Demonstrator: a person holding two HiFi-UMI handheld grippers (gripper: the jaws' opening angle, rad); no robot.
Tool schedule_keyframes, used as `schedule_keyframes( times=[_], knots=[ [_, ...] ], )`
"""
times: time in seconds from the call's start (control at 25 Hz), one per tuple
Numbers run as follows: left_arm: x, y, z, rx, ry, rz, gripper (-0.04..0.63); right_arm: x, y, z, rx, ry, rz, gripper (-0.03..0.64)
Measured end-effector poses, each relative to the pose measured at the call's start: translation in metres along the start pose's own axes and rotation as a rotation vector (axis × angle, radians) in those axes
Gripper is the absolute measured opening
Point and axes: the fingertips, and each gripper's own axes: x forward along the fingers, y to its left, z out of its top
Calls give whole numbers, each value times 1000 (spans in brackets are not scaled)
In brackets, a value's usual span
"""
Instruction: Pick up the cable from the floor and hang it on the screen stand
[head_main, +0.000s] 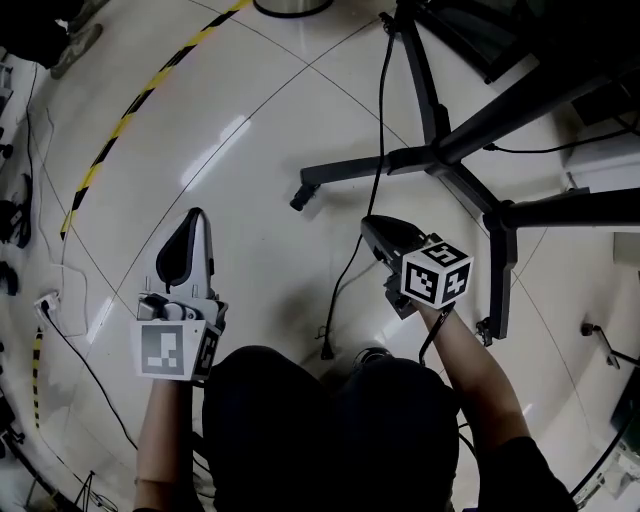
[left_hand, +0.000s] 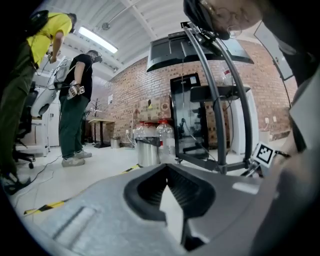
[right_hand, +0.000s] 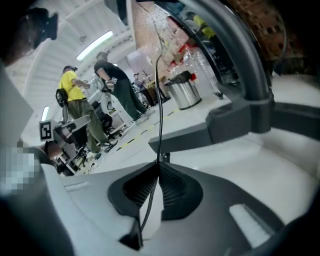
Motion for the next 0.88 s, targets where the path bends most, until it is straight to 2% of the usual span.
schedule_keyframes(
  times=[0.12,0.24,0.44,0.56,0.76,0.88],
  knots=[
    [-9,8,14,44,-21,-2,5,-17,25,32,-135,-44,33,25],
    [-14,25,41,65,-50,38,5,-30,47,72,-220,-88,79,23],
    [-34,50,114,78,-107,117,5,-56,88,145,-414,-118,105,20],
    [-51,53,167,93,-112,120,5,-81,122,192,-419,-141,128,17],
    [-68,35,252,115,-103,80,5,-128,174,261,-418,-159,164,15],
    [-78,28,299,88,-108,101,5,-151,204,297,-395,-150,185,16]
  ],
)
